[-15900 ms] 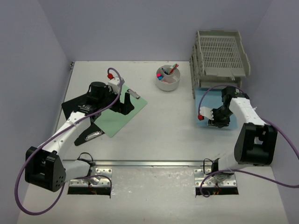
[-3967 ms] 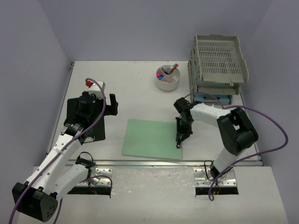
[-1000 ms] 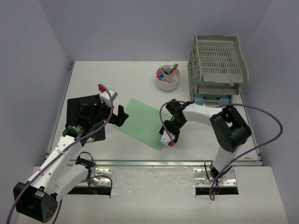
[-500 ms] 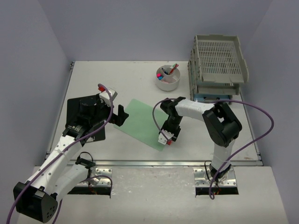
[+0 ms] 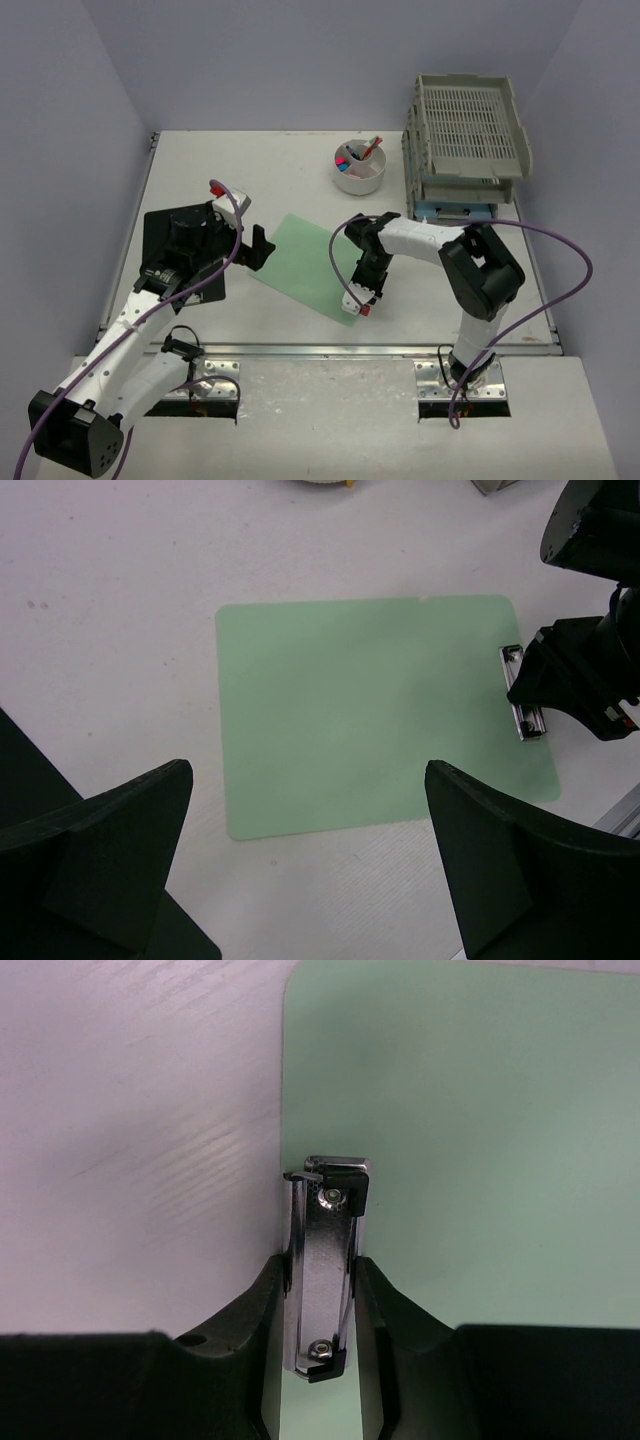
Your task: Organize the desk
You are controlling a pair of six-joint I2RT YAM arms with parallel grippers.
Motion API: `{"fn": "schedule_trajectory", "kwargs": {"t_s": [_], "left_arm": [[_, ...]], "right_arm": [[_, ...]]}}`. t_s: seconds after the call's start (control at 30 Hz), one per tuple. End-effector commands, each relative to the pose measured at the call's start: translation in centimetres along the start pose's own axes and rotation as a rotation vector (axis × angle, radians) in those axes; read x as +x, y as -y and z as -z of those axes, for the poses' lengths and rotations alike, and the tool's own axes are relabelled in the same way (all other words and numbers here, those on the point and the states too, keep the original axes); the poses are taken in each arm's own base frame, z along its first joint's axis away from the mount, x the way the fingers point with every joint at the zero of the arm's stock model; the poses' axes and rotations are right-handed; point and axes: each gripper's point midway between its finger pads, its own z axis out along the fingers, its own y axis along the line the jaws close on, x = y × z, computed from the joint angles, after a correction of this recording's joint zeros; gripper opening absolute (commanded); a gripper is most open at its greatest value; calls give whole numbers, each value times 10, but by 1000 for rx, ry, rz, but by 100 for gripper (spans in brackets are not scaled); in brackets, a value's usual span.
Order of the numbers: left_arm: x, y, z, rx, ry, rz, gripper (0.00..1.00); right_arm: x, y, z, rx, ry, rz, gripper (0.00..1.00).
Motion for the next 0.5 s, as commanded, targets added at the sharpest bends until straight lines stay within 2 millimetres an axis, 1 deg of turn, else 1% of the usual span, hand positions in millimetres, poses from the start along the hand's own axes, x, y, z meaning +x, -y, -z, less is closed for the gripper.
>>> {"fn": "schedule_trajectory", "kwargs": {"t_s": [0.0, 0.07, 0.13, 0.17, 0.27, 0.33, 0.47], "left_arm": [[-25, 4, 4, 18, 77, -12, 100], [-26, 5, 4, 25, 78, -3, 100], [-26, 7, 4, 33, 78, 3, 100], [-25, 8, 4, 39, 75, 9, 100], [-24, 11, 3, 53, 70, 11, 100], [-24, 14, 4, 75, 69, 0, 100], [-28, 17, 3, 101, 71, -21, 100]], "right_arm": [[-15, -15, 6, -19, 4, -5, 0], [-35, -18, 22, 6, 44, -50, 0], [-45, -19, 34, 35, 53, -60, 0], [-55, -24, 45, 54, 60, -75, 0], [-68, -41, 52, 45, 73, -115, 0], [-79, -51, 60, 65, 77, -148, 0], [-94, -77, 63, 65, 84, -248, 0]]}}
